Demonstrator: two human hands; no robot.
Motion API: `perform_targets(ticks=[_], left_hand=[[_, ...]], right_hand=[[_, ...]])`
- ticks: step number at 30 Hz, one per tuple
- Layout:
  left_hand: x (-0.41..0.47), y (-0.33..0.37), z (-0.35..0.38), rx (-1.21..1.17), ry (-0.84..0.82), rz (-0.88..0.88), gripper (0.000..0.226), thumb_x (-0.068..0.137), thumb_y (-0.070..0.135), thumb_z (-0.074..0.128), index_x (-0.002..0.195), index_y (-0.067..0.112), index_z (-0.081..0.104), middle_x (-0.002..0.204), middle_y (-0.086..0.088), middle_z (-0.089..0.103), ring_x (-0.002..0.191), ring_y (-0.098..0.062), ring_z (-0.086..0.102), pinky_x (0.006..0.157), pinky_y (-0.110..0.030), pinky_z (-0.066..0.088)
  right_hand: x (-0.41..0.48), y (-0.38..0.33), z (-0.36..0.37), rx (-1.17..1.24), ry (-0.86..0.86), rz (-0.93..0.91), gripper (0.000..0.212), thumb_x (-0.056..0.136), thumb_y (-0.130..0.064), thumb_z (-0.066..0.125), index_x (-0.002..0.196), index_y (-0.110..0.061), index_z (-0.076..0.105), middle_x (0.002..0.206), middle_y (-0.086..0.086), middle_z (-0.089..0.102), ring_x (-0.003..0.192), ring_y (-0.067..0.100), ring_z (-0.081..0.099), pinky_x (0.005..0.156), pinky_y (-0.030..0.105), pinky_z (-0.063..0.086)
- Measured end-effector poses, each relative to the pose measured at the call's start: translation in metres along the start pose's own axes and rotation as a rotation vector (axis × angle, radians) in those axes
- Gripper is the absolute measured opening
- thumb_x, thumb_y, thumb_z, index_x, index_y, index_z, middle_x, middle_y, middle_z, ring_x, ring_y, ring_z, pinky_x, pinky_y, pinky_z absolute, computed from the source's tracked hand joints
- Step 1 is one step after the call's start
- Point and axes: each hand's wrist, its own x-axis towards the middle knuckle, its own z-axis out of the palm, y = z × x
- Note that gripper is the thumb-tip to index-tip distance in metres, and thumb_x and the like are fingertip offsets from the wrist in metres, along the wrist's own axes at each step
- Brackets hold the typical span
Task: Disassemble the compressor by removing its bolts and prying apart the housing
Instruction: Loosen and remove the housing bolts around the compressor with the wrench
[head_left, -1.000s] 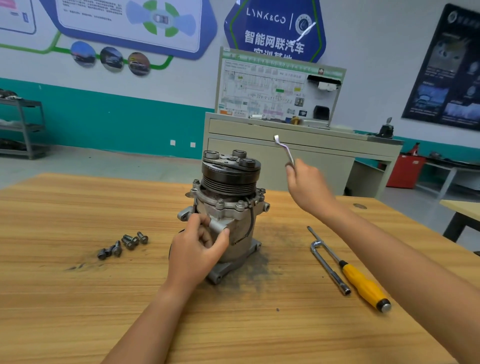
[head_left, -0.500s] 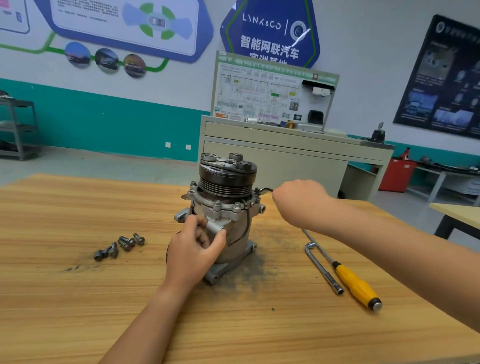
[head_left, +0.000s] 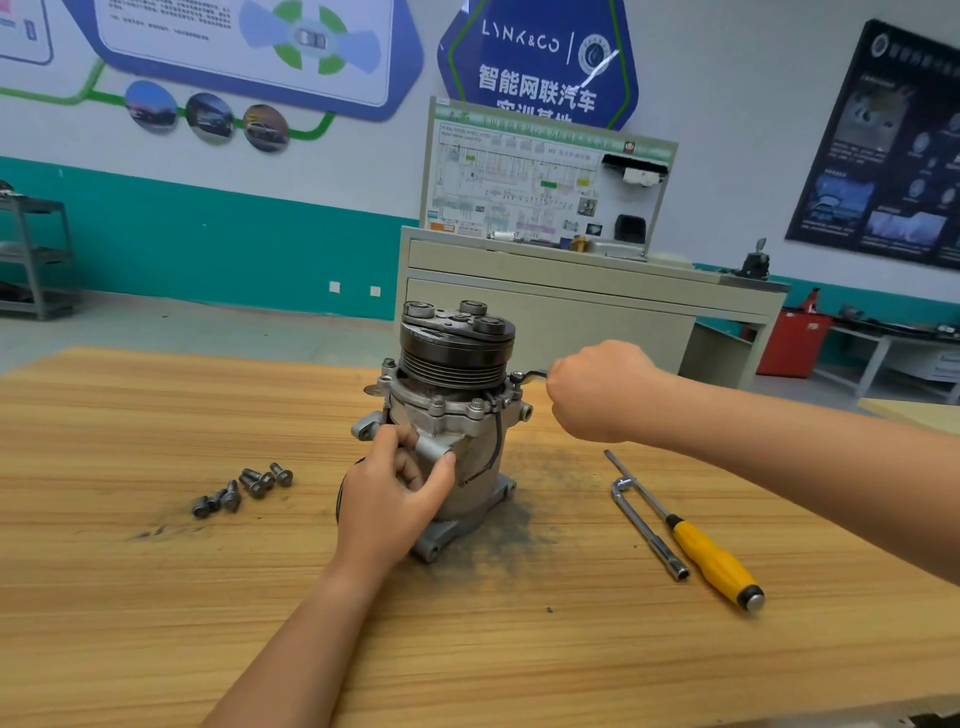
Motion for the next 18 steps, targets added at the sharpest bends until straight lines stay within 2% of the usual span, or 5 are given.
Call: perform_targets(ticks=[7,12,14,16,18], left_hand=[[-0.001,-0.001,0.000,0.003,0.009,0.012,0.022,0.078,0.022,0.071,0.079,0.023,0.049,0.058,0.013,0.054,0.049,-0.007,0.047,0.047,-0.016,0.032],[0.000,-0.002,0.000,0.016,0.000,0.014,0.022,0.077,0.021,0.071,0.080,0.018,0.050,0.056,0.014,0.053,0.048,-0.007,0.047,0.046,-0.015,0.033],[0.000,-0.003,0.000,0.017,-0.007,0.012,0.021,0.078,0.021,0.071,0.081,0.016,0.051,0.056,0.013,0.053,0.048,-0.008,0.047,0.046,-0.016,0.032],[0.000,-0.002,-0.001,0.014,-0.007,0.017,0.022,0.079,0.024,0.071,0.081,0.017,0.051,0.058,0.013,0.054,0.049,-0.008,0.048,0.046,-0.018,0.033],[0.001,0.000,-0.001,0.013,-0.001,0.014,0.024,0.076,0.032,0.069,0.081,0.016,0.051,0.059,0.009,0.054,0.049,-0.010,0.048,0.046,-0.021,0.033]], right_hand=[[0.012,0.017,0.011,-0.090,-0.066,-0.021,0.020,0.090,-0.003,0.039,0.101,-0.008,0.055,0.062,0.000,0.039,0.050,0.012,0.036,0.041,0.023,0.026],[0.040,0.017,0.019,-0.088,-0.029,0.037,0.025,0.093,-0.001,0.042,0.069,-0.006,0.040,0.064,0.000,0.041,0.051,0.014,0.039,0.044,0.023,0.029],[0.054,0.018,0.024,-0.026,0.031,0.035,0.012,0.093,-0.001,0.044,0.091,-0.007,0.053,0.079,0.003,0.055,0.068,0.020,0.054,0.055,0.026,0.039],[0.067,0.016,0.032,0.058,0.118,0.018,0.031,0.094,0.000,0.042,0.121,-0.012,0.052,0.101,0.008,0.063,0.091,0.026,0.060,0.073,0.032,0.044],[0.080,0.013,0.039,0.125,0.211,-0.021,0.037,0.094,0.000,0.039,0.126,-0.014,0.050,0.104,0.009,0.065,0.098,0.028,0.058,0.081,0.032,0.043]])
